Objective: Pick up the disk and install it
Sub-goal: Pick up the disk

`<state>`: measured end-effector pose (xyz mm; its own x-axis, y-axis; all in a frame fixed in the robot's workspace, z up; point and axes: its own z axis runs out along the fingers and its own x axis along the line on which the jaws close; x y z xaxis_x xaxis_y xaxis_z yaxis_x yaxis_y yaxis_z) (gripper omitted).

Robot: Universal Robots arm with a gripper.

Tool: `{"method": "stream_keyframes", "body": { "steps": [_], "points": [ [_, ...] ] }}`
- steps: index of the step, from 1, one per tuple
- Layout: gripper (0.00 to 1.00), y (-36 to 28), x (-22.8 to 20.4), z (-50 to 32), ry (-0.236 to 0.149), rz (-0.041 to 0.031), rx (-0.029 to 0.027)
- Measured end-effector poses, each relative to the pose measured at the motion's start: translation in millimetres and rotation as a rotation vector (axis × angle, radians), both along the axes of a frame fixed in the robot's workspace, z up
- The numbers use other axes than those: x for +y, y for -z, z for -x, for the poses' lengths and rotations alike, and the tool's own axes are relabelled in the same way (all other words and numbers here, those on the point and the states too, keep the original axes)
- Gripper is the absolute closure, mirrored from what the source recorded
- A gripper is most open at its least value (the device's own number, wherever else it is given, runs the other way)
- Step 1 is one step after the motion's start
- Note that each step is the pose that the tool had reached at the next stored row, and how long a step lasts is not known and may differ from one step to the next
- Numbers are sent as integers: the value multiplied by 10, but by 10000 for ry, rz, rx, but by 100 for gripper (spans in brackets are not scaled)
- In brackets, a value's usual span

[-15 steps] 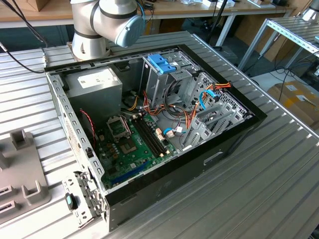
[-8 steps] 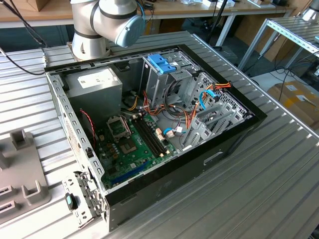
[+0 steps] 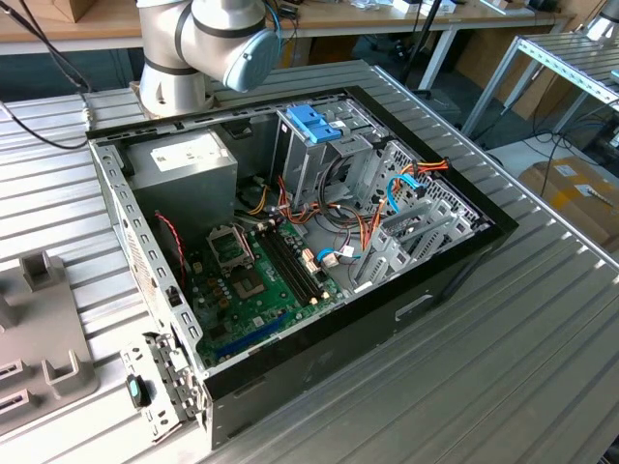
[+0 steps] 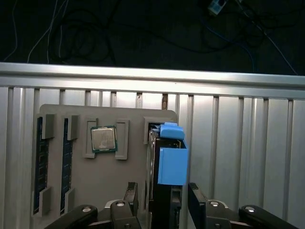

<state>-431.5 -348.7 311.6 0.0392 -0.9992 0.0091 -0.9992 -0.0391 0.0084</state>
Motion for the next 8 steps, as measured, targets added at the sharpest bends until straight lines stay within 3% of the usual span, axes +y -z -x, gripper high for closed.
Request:
{"method": "stream_keyframes", "body": {
  "steps": [3, 8],
  "points": [
    [46, 45, 0, 0, 0, 2, 0],
    [46, 46, 0, 0, 0, 2, 0]
  ]
}}
